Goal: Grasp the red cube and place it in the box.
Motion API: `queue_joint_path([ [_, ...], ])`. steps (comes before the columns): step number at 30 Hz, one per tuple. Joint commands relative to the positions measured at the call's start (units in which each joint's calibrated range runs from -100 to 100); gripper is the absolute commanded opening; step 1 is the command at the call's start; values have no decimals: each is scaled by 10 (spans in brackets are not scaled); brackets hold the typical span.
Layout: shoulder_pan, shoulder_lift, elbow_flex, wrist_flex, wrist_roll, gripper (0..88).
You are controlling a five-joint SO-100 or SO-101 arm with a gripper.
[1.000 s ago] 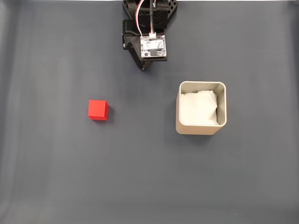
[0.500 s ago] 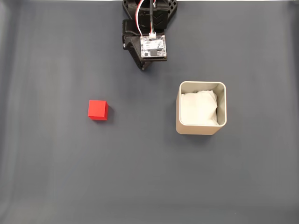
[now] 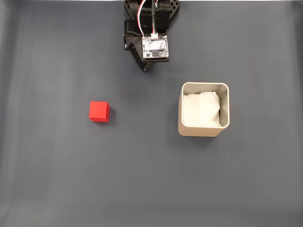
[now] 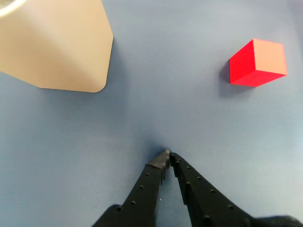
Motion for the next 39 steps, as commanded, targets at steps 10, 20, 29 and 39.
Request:
queue_joint_path([
  [10,-4,-13,4,10,-1,8],
  [20,-2,-13,4,10,-1,8],
  [29,-4,-13,4,10,-1,8],
  [39,-4,-13,4,-28,-17,3],
])
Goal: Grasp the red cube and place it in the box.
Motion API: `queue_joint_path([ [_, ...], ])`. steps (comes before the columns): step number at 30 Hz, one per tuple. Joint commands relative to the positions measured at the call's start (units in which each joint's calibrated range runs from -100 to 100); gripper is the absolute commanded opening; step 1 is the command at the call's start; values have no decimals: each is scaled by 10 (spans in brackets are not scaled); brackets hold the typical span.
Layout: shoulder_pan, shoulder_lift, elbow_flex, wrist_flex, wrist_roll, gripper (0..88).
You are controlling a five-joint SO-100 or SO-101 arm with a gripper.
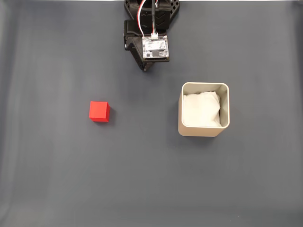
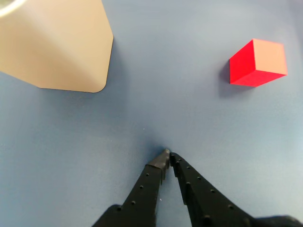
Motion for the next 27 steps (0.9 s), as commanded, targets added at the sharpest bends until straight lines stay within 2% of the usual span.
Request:
queue_joint_path([
  [1,-4,-13,4,-41,-15,3],
  [8,-2,-3,4,-204,-24,3],
  [14,-1,59,-52,-302,-31,3],
  [27,17,298,-341,-292,-30,3],
])
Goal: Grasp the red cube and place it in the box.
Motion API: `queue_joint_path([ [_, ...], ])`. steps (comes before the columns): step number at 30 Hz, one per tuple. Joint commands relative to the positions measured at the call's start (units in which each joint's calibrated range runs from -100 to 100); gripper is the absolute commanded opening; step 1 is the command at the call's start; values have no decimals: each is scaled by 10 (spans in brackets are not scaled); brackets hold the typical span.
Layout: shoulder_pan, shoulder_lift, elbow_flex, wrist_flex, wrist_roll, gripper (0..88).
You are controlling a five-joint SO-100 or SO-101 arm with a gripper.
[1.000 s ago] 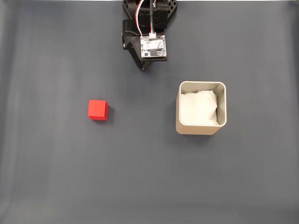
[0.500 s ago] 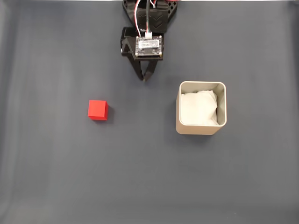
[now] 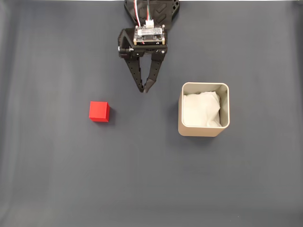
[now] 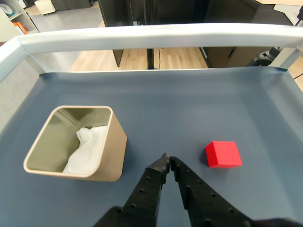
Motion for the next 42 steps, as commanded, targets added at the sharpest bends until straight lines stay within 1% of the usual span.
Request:
queue_joint_path([
  [1,22,60,-97,18,7,4],
  [7,66,136,-169,45,16,6],
  [15,124,205,-195,47,38,8],
  [25,182,292,-238,56,67,36],
  [28,198,322,-262,56,77,63],
  [35,232,373,-287,51,122,132],
  [42,245,397,-290,39,150,202],
])
